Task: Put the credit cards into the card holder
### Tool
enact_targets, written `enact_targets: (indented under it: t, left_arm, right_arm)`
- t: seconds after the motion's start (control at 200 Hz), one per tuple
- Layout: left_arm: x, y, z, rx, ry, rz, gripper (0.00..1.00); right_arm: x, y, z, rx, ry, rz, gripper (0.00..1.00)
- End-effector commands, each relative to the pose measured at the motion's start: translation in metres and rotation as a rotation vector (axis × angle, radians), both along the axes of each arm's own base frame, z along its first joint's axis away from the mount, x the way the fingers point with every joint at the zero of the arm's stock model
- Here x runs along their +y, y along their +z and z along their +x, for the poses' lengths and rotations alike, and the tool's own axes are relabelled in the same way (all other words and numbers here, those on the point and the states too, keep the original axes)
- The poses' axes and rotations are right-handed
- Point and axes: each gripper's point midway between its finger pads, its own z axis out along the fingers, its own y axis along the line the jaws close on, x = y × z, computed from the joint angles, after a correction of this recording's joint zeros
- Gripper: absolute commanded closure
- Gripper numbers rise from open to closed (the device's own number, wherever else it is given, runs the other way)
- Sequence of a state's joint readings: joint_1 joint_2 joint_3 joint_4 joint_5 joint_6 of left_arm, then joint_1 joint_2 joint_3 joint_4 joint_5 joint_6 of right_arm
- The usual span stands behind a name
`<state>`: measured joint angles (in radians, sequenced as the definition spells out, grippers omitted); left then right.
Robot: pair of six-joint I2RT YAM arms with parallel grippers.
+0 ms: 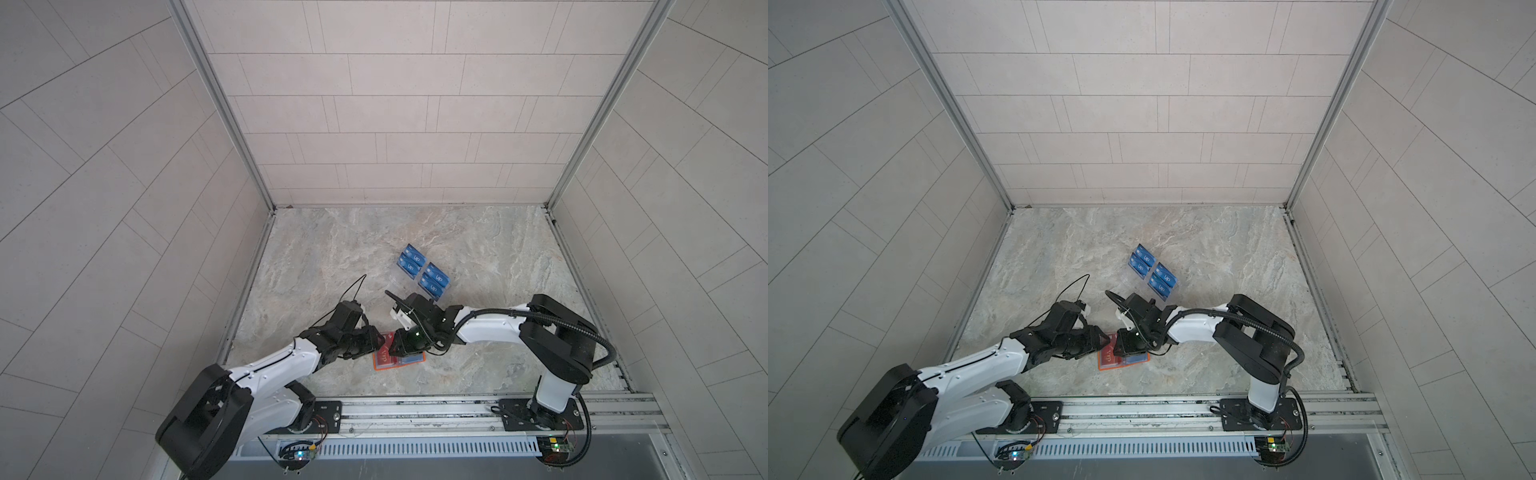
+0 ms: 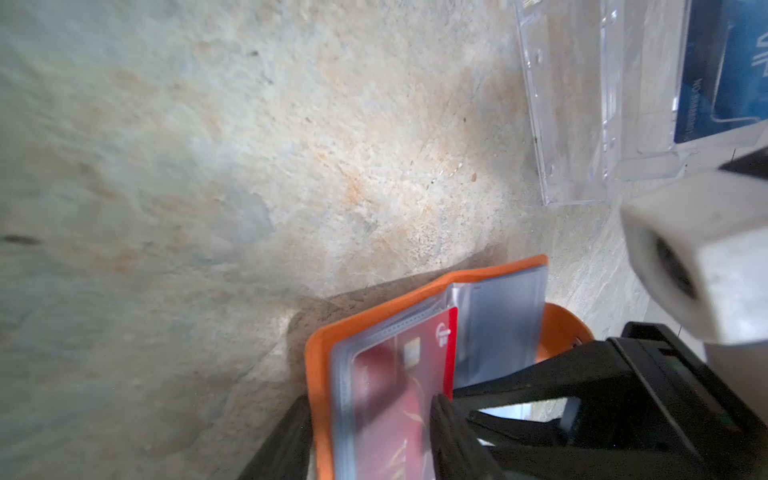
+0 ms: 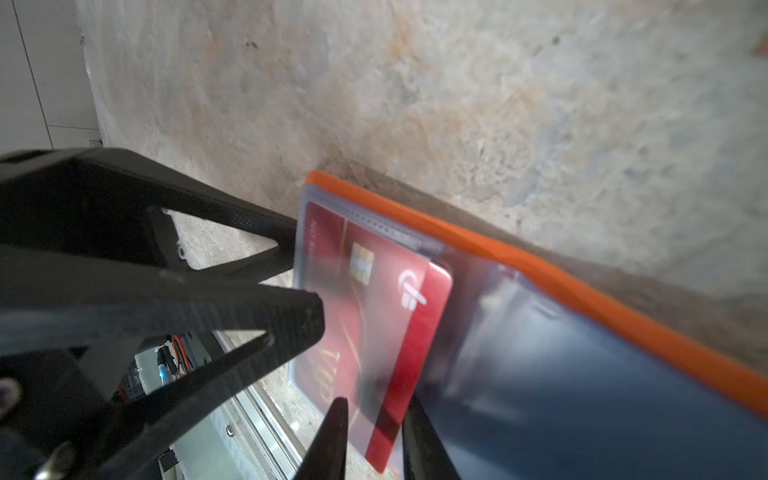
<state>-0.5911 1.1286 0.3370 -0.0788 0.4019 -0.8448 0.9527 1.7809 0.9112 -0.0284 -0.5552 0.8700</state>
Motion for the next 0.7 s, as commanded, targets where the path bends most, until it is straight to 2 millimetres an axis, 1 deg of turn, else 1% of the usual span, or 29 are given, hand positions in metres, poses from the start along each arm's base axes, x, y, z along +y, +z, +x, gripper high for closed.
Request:
enact_targets:
  t: [0.0,0.105,0.185,0.305,0.436,0.506,0.611,0.691]
  left_arm:
    - [-0.002,-0.001,-0.001,0.007,-0.022,0.007,0.49]
    - [-0.002,0.000,0.000,0.007,-0.024,0.011,0.49]
    - [0.000,0.000,0.001,0.007,-0.024,0.028,0.49]
    - [0.003,-0.001,0.002,0.013,-0.033,0.064,0.46]
    - [0.012,0.001,0.002,0.012,-0.036,0.129,0.42]
    - [0.019,0.005,0.002,0.002,-0.043,0.175,0.37]
    - [0.025,0.016,0.004,-0.018,-0.050,0.213,0.36]
    - [0.022,0.025,0.005,-0.027,-0.053,0.198,0.35]
  right_arm:
    - [0.010,0.002,0.001,0.000,-0.007,0.007,0.73]
    - [0.010,0.004,0.000,-0.005,-0.003,0.000,0.73]
    - [0.004,0.004,0.001,-0.020,-0.005,-0.030,0.73]
    - [-0.013,0.007,0.004,-0.060,-0.018,-0.101,0.71]
    - [-0.032,0.015,0.005,-0.109,-0.011,-0.175,0.66]
    - [-0.039,0.017,0.005,-0.120,-0.011,-0.195,0.64]
    - [-0.039,0.018,0.005,-0.117,-0.007,-0.181,0.63]
    - [-0.039,0.021,0.004,-0.119,0.001,-0.173,0.63]
